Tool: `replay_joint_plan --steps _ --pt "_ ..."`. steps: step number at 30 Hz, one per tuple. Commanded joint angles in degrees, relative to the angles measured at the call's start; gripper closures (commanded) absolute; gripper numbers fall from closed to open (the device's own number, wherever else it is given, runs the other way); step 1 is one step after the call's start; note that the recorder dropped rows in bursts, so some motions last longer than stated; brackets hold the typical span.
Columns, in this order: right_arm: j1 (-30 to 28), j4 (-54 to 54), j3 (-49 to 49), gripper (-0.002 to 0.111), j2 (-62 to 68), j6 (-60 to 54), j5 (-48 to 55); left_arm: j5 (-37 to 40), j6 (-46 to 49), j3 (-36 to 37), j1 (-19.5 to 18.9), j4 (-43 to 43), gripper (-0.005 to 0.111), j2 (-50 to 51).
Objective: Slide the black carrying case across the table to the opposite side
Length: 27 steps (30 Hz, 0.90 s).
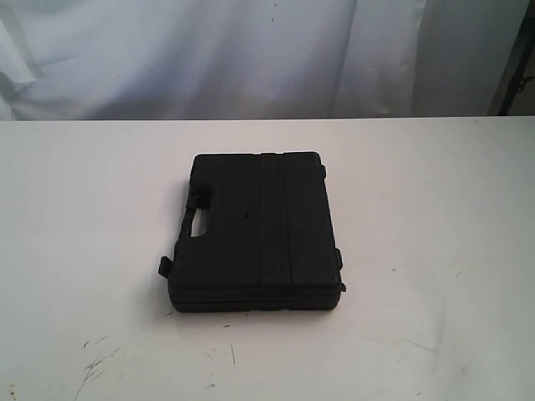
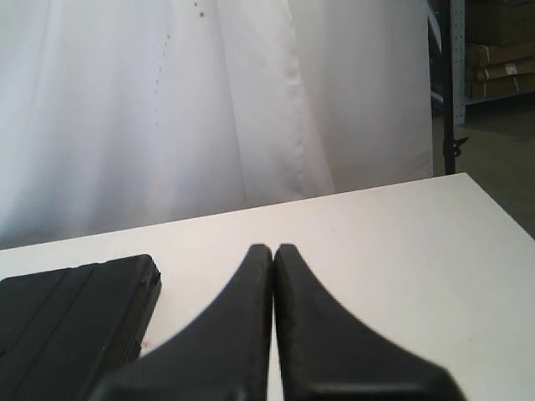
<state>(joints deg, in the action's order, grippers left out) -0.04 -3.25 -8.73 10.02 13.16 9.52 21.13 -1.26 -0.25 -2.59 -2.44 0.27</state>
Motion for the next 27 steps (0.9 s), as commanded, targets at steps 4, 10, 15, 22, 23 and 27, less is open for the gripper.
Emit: replay_joint_plan --steps 4,10,15,22,23,27 --pt "-0.4 -0.6 7.1 0.108 -6.0 -1.7 -1.4 -0.7 0.1 0.3 -0.1 0.0 0.107 -0.3" --pt "-0.4 -0.7 8.7 0.108 -9.1 -3.0 -1.4 -0.7 0.1 0.3 -0.1 0.0 0.107 -0.3" --pt "-0.4 -0.7 8.7 0.108 -9.4 -3.4 -0.2 -0.7 0.1 0.3 -0.1 0.0 0.107 -0.3" --pt "-0.4 -1.8 8.7 0.108 -9.4 -4.0 2.5 -0.7 0.1 0.3 -0.1 0.0 0.107 -0.3" --pt "-0.4 -1.9 8.7 0.108 -9.4 -4.0 3.6 -0.7 0.1 0.3 -0.1 0.0 0.107 -0.3" --pt "-0.4 -2.0 8.7 0.108 -9.4 -4.4 9.1 -0.7 0.1 0.3 -0.1 0.0 0.107 -0.3"
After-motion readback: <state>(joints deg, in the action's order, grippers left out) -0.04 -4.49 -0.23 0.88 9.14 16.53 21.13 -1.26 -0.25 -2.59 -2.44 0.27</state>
